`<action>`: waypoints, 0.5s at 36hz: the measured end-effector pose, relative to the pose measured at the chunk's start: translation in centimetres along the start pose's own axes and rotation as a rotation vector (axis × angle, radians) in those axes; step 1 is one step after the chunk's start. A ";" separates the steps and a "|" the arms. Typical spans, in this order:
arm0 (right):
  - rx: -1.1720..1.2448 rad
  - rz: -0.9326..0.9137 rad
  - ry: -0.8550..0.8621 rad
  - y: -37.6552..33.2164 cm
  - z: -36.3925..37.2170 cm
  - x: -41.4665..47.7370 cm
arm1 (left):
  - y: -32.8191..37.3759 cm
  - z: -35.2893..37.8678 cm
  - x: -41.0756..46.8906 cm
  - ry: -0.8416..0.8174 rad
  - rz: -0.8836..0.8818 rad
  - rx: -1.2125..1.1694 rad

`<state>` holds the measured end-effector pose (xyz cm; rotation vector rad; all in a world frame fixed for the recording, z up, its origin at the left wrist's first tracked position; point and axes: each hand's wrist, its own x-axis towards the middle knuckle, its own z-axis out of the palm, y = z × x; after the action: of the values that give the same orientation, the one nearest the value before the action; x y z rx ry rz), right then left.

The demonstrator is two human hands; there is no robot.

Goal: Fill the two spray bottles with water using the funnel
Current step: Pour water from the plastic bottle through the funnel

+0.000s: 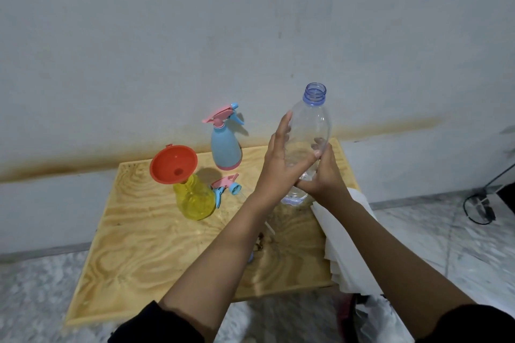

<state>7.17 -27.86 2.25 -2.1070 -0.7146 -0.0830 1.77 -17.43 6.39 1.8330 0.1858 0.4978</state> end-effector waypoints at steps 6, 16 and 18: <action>0.092 0.107 -0.090 -0.1 -0.4 -0.4 | 0.6 0.1 -0.3 0.009 0.001 0.053; -0.014 0.138 -0.131 -1.5 -2.9 -1.1 | 2.8 -0.6 -1.0 0.015 0.039 0.322; -0.058 0.133 -0.136 -1.9 -3.5 -1.3 | 3.4 -0.7 -1.0 0.016 0.049 0.380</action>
<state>5.80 -30.34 5.35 -2.2261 -0.6567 0.1148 0.16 -18.30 9.46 2.2082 0.2612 0.5388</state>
